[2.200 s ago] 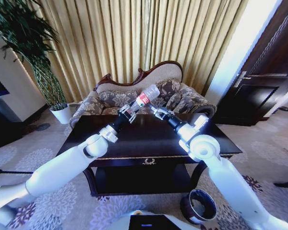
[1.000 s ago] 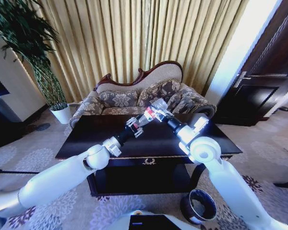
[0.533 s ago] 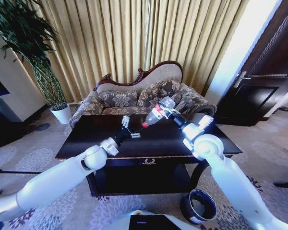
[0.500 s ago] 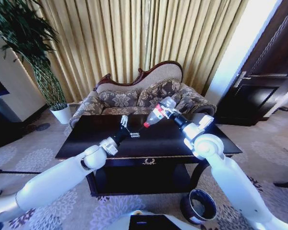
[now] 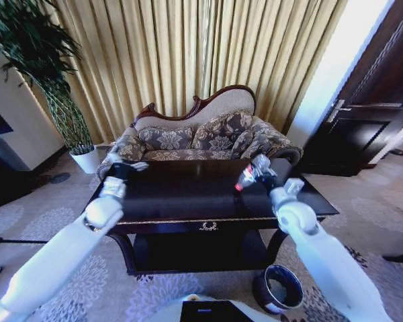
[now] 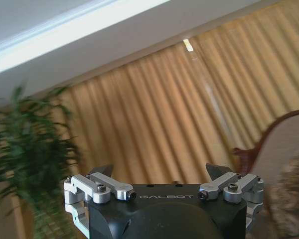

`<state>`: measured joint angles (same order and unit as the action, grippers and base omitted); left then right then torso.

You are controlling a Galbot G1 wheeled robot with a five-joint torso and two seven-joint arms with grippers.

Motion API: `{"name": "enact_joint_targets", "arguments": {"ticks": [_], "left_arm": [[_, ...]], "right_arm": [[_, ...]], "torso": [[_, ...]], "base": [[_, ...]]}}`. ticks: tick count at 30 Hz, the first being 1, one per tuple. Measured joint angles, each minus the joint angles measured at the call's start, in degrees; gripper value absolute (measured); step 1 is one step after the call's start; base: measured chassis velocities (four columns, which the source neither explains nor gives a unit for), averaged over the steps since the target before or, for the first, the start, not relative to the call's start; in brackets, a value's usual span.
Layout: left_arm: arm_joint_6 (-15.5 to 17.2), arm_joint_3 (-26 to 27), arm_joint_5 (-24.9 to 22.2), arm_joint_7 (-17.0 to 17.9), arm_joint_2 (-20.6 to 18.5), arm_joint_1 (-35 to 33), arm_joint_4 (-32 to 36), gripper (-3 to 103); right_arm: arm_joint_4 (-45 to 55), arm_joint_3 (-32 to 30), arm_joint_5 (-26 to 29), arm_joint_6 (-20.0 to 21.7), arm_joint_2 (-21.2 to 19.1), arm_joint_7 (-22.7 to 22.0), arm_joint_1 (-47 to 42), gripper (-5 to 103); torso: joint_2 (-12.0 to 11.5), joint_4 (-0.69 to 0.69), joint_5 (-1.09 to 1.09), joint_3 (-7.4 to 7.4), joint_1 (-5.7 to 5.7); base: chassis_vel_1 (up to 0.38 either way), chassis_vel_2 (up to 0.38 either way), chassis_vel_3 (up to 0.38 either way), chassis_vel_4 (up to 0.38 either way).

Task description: Move to the front of the table and place the trash on the table into the trash bin.

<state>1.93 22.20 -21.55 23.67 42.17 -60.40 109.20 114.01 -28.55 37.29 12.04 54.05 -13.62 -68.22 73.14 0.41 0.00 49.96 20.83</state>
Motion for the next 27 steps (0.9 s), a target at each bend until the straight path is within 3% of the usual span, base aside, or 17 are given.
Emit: {"name": "enact_joint_targets", "arguments": {"ticks": [6, 7, 12, 21, 27], "left_arm": [[-1.67, 15.44, -2.95, -2.58, 0.68, -12.92, 3.22, 100], [-1.67, 15.44, -2.95, -2.58, 0.68, -12.92, 3.22, 100], [-3.4, 25.17, -5.69, -5.8, 0.6, -21.64, 5.8, 100], [-2.41, 29.38, -12.13, -8.59, -0.53, -24.16, 6.0, 100], [2.95, 31.09, -15.66, -10.05, -0.63, -25.18, 7.55, 100]], "right_arm": [[3.9, -4.72, -4.31, -0.76, -0.61, 0.24, -3.73, 28], [3.9, -4.72, -4.31, -0.76, -0.61, 0.24, -3.73, 28], [7.01, -8.61, -5.15, -1.04, -1.69, 0.62, -6.56, 28], [9.36, -14.25, -6.09, -1.77, -2.99, 2.31, -12.38, 28], [11.8, -17.8, -5.66, -1.78, -3.56, 3.55, -18.17, 28]], "torso": [[0.0, 0.01, -0.01, 0.0, 0.0], [0.0, 0.01, -0.01, 0.0, 0.0], [0.0, 0.01, 0.0, -0.01, -0.01], [0.0, 0.02, 0.0, 0.01, 0.0], [0.0, 0.03, 0.0, 0.0, -0.01]], "base": [[0.0, 0.0, 0.0, 0.0], [0.0, 0.0, 0.0, 0.0], [0.0, 0.0, 0.0, 0.0], [0.0, 0.0, 0.0, 0.0], [0.0, 0.0, 0.0, 0.0]]}}
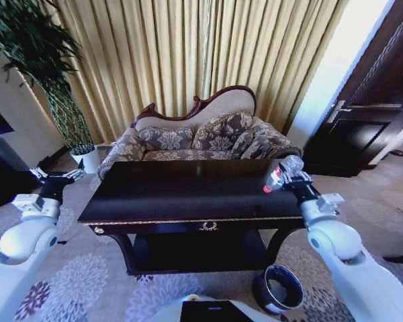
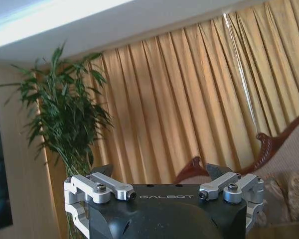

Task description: Move to the front of the table and place the trash on the table into the trash bin.

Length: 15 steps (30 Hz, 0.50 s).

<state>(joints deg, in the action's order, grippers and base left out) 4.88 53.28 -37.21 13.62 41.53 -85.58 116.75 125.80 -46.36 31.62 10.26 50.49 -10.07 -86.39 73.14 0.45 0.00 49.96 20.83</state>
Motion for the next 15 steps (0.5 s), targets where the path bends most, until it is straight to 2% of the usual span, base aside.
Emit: {"name": "enact_joint_targets", "arguments": {"ticks": [6, 10, 15], "left_arm": [[2.91, 0.73, -0.89, -2.61, -0.55, -0.53, 1.49, 100], [4.48, -0.09, -2.08, -3.75, -0.42, -0.59, 2.68, 100], [6.41, -0.22, -1.92, -4.45, 0.14, -1.05, 3.71, 100]], "right_arm": [[3.34, 0.13, 1.93, 1.29, -1.88, -0.2, -1.48, 28], [7.28, 1.43, 5.95, 3.98, -2.92, -2.27, -2.8, 28], [9.63, 1.68, 6.69, 5.64, -3.34, -3.91, -4.01, 28]], "torso": [[0.0, -0.03, 0.0, 0.0, 0.0], [0.0, -0.02, 0.0, 0.0, 0.0], [0.0, -0.03, 0.0, 0.0, 0.01]], "base": [[0.0, 0.0, 0.0, 0.0], [0.0, 0.0, 0.0, 0.0], [0.0, 0.0, 0.0, 0.0]]}}
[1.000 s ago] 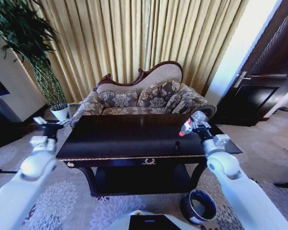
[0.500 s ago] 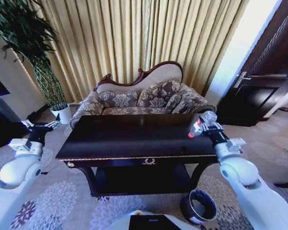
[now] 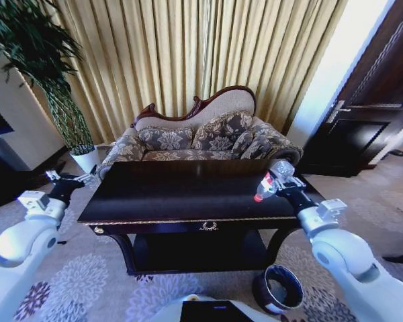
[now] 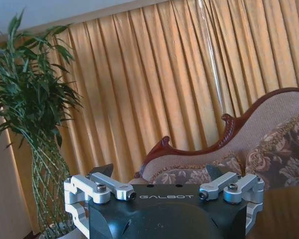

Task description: Move to the front of the table and place the trash on the table into the trash bin.

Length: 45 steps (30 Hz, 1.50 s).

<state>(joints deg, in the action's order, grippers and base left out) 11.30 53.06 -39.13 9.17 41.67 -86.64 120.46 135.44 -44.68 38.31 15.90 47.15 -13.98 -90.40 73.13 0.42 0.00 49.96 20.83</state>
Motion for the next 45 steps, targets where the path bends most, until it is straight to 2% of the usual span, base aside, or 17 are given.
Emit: {"name": "enact_joint_targets", "arguments": {"ticks": [12, 20, 23, 24, 27, 29, 35, 42, 45], "left_arm": [[1.48, -0.27, 0.15, -2.32, -1.25, 0.62, 1.28, 100], [1.71, -1.69, 0.55, -2.38, -0.73, 1.06, 1.42, 100], [1.02, -2.15, -0.01, -2.38, -0.49, 1.46, 1.42, 100], [0.11, -2.54, -1.58, -2.4, -0.2, 1.88, 1.52, 100], [-0.08, -3.0, -3.89, -1.45, 0.2, 2.39, 2.17, 100], [0.17, -3.88, -6.27, 1.63, 0.82, 3.02, 3.21, 100], [1.35, -4.24, -9.11, 2.9, 1.91, 2.94, 4.1, 100], [1.78, -4.3, -9.4, 2.93, 2.63, 2.45, 4.92, 100], [1.8, -5.09, -5.85, 3.02, 3.62, 1.59, 5.82, 100]], "right_arm": [[0.69, -0.51, -0.9, 0.37, 0.32, -0.35, -0.71, 28], [0.53, -0.49, -1.06, 0.27, 1.01, -0.34, -0.7, 28], [0.47, -0.36, -0.88, 0.26, 1.04, -0.33, -0.6, 28], [0.3, -0.19, -0.77, 0.23, 1.05, -0.32, -0.35, 28], [-0.01, 0.14, -0.74, 0.18, 1.05, -0.31, 0.11, 28], [-0.37, 0.68, -0.72, 0.13, 1.05, -0.31, 0.69, 28], [-0.78, 1.22, -0.59, 0.05, 1.04, -0.25, 1.23, 28], [-0.81, 1.07, -0.44, -0.01, 1.18, -0.2, 0.95, 28], [-0.95, 1.71, -1.19, -0.43, 2.15, -0.19, 0.64, 28]], "torso": [[-0.01, 0.01, 0.01, 0.0, 0.01], [-0.01, 0.0, 0.0, 0.0, 0.01], [-0.01, 0.0, 0.01, 0.0, 0.01], [-0.01, 0.01, 0.01, 0.0, 0.0], [0.0, 0.02, 0.01, 0.0, 0.0], [0.0, 0.0, 0.01, 0.0, 0.0], [0.0, 0.0, 0.0, 0.0, 0.0], [-0.01, 0.01, 0.01, 0.0, 0.0], [0.0, 0.0, -0.01, 0.0, 0.0]], "base": [[0.013, -0.012, -0.017, 0.014], [0.107, -0.11, -0.104, 0.11], [0.153, -0.148, -0.162, 0.143], [0.174, -0.164, -0.168, 0.182], [0.171, -0.159, -0.164, 0.165], [0.166, -0.174, -0.158, 0.164], [0.168, -0.159, -0.163, 0.16], [0.149, -0.146, -0.158, 0.154], [0.161, -0.159, -0.153, 0.143]]}}
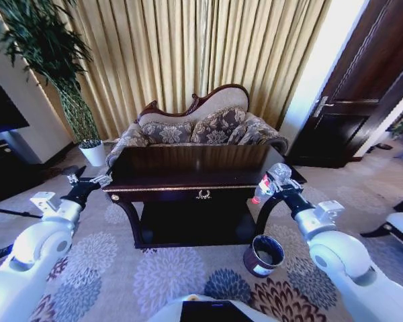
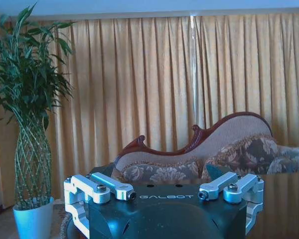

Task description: Move to the front of the table and place the trash on the table into the trash bin.

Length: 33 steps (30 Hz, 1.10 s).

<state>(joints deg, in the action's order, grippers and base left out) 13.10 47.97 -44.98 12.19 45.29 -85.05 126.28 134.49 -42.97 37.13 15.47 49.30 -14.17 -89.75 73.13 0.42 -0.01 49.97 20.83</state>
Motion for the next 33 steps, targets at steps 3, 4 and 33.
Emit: {"name": "enact_joint_targets", "arguments": {"ticks": [3, 4, 33], "left_arm": [[-0.01, -0.65, 1.69, -0.01, 0.94, -0.89, 0.42, 100], [-0.03, -1.11, 2.46, -0.04, 1.54, -1.3, 0.49, 100], [1.16, 4.05, 0.73, 0.53, 0.53, -6.6, 6.83, 100]], "right_arm": [[-2.0, 1.61, -1.85, -0.65, 1.76, 0.01, -0.07, 28], [-3.73, 2.53, -2.91, -0.91, 2.89, 0.02, -0.07, 28], [-63.72, 11.29, -17.11, -11.97, 20.9, 3.99, 21.1, 28]], "torso": [[0.02, 0.01, 0.0, -0.01, -0.02], [0.03, 0.02, 0.02, -0.02, -0.04], [0.0, 0.0, 0.0, 0.0, 0.01]], "base": [[0.114, -0.129, -0.145, 0.121], [0.07, -0.049, -0.052, 0.054], [0.004, -0.003, -0.004, 0.003]]}}
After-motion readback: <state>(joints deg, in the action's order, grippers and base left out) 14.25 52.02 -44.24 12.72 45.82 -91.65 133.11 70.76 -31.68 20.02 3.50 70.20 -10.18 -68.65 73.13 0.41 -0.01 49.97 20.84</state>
